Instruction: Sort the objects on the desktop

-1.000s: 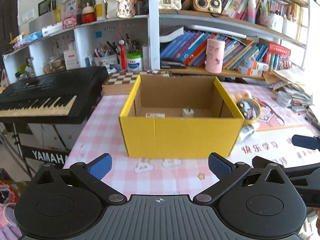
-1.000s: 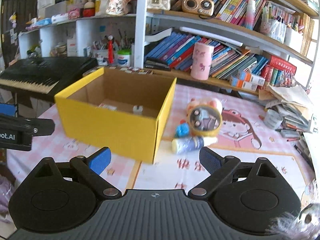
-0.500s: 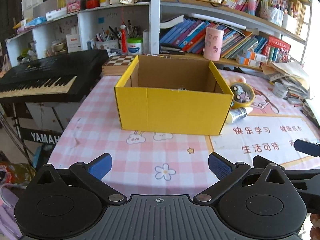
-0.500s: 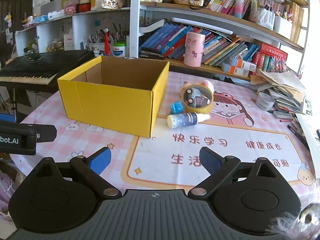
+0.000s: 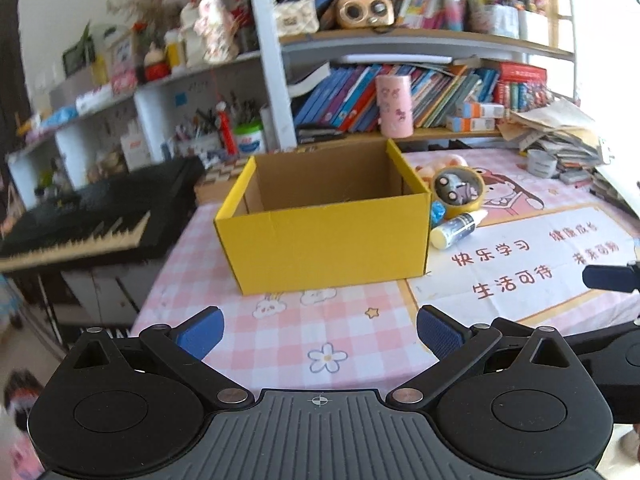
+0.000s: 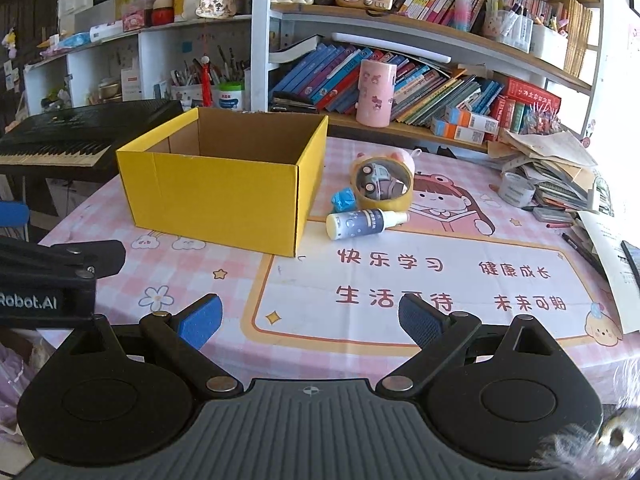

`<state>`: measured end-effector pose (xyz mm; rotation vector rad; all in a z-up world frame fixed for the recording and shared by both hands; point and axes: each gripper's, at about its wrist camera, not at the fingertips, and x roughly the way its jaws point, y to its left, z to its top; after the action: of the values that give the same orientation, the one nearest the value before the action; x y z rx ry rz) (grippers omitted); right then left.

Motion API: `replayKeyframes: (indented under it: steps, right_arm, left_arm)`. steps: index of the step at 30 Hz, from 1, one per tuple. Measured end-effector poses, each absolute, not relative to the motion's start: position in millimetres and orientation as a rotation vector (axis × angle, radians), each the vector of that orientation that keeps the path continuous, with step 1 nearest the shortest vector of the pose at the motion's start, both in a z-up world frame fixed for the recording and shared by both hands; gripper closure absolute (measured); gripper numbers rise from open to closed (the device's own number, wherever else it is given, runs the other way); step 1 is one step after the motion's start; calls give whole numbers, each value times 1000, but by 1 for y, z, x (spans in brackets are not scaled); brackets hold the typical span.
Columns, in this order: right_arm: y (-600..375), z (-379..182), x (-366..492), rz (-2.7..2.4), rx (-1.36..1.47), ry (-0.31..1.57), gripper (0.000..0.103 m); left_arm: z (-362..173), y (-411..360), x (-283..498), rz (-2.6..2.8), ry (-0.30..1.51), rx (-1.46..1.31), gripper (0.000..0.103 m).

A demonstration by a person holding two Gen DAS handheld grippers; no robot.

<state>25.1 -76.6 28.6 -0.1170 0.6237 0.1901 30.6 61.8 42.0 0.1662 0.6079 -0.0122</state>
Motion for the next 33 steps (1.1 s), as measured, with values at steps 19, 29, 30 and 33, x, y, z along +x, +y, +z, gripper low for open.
replayKeyframes:
  steps: [19,29,30,33]
  right_arm:
    - [-78,28,14,125,-147,625,8]
    - [-87,21,11,78,-103,672,8]
    - [-87,21,11,77,-96,676,8]
    - [-89,20,9,76,-75,688,6]
  left_arm:
    - [32,98,35,-103,618,-48,0]
    - [25,101,22,-142,623,-95,0]
    - [25,100,20,-145,625,-95,0]
    - [25,97,17,-160,632,-98,0]
